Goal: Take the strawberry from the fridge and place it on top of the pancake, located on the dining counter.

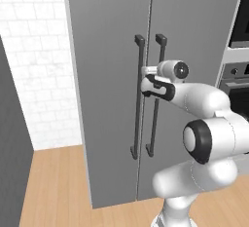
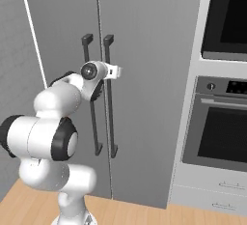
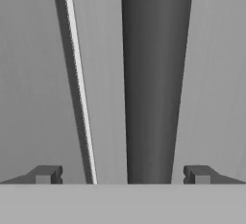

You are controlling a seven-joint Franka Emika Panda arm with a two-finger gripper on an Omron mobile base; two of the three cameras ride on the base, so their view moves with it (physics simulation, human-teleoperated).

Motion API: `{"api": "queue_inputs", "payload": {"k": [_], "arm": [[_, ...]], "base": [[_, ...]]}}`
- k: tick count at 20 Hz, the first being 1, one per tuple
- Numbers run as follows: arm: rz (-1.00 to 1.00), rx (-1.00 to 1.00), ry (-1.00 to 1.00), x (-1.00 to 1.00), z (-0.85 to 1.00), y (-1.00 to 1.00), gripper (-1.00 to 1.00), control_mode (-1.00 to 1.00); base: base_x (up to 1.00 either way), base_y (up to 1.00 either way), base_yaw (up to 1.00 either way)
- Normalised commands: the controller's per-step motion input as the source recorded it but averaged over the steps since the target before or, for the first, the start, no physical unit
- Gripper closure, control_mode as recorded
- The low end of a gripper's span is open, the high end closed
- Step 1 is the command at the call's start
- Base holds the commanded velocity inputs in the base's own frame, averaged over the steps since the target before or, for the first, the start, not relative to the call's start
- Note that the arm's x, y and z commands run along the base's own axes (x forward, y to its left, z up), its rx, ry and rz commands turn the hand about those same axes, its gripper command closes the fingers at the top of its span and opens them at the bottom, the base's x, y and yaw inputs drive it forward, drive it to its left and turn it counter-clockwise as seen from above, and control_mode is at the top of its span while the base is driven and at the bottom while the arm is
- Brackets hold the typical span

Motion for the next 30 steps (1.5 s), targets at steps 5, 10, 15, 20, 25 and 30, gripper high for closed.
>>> {"api": "queue_inputs", "payload": {"k": [5,10,15,20,25,30], "arm": [[0.02,0.01,0.0,0.52,-0.08,-0.01,1.0,-1.0],[0.01,0.02,0.04,0.21,0.0,-0.04,1.0,-1.0],[0.0,0.05,0.03,-0.86,0.03,-0.18,1.0,-1.0],[0.04,0.08,0.0,-1.0,0.01,-0.47,1.0,-1.0],[0.26,0.08,0.0,-0.86,0.0,-0.67,1.0,-1.0],[0.32,0.02,0.0,-0.39,-0.06,-0.39,-1.0,-1.0]], "base": [[0.0,0.0,0.0],[0.0,0.0,0.0],[0.0,0.0,0.0],[0.0,0.0,0.0],[0.0,0.0,0.0],[0.0,0.0,0.0]]}}
